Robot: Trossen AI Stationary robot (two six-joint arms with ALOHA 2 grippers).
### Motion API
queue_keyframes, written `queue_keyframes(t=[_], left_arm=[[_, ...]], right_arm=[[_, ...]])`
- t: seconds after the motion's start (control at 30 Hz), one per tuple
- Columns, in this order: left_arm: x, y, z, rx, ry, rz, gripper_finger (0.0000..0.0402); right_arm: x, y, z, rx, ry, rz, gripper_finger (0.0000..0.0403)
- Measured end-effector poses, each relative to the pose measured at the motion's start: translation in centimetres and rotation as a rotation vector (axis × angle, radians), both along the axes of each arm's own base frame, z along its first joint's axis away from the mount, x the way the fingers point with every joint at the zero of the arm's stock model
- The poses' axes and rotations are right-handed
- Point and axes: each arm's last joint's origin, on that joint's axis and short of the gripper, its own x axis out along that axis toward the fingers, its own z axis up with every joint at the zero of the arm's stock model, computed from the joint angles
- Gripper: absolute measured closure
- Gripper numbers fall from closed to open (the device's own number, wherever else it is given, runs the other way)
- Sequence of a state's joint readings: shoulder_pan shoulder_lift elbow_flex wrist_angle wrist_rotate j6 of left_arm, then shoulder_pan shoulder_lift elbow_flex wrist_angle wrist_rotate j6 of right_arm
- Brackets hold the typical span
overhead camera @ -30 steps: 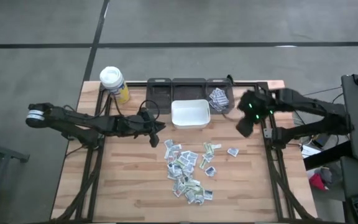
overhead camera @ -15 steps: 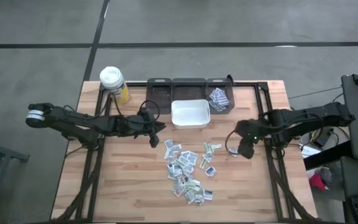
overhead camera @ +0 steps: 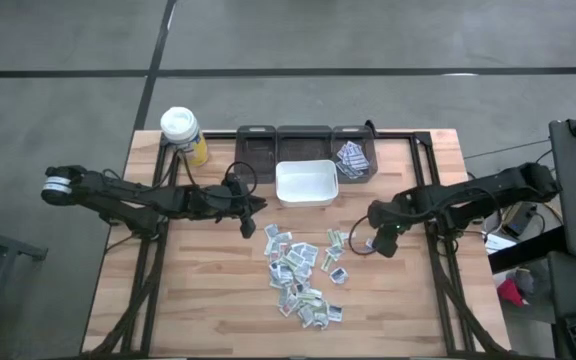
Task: Pick & Place First Aid Supplies
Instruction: Put the alcohol pad into the middle black bin
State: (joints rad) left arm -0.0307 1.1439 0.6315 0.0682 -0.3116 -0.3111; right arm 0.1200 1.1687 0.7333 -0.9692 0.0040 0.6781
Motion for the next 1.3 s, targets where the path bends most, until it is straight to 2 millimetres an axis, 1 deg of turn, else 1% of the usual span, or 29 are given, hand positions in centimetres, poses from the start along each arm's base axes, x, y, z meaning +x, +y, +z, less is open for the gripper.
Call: queue_keyframes(t=[0.13,0.27,0.43,0.67,0.8,1.17,1.3], left_arm=[[0.0,0.0,0.0,-0.005,-0.001,-0.004,0.0348],[0.0,-0.1,0.0,-0.006,-0.001,-0.010,0.0348],[0.0,-0.3,0.0,-0.006,-0.001,-0.016,0.0348],[0.0,-0.3,0.0,-0.006,-0.001,-0.018,0.0348],[0.0,-0.3,0.0,-0.004,0.000,-0.019,0.0348],[0.0,-0.4,-0.1,-0.014,0.006,-0.043,0.0348],[0.0,-0.4,-0.1,-0.017,0.007,-0.050,0.0348]], right_arm=[[0.4,0.1,-1.7,-0.009,0.073,0.008,0.0268],[0.9,0.1,-2.8,-0.017,0.107,0.047,0.0271],[1.6,0.2,-3.4,-0.020,0.105,0.074,0.0265],[2.0,0.2,-4.2,-0.025,0.135,0.103,0.0259],[2.5,0.3,-4.6,-0.024,0.117,0.105,0.0257],[2.7,0.2,-7.0,-0.053,0.180,0.103,0.0268],[2.6,0.2,-7.3,-0.052,0.189,0.102,0.0282]])
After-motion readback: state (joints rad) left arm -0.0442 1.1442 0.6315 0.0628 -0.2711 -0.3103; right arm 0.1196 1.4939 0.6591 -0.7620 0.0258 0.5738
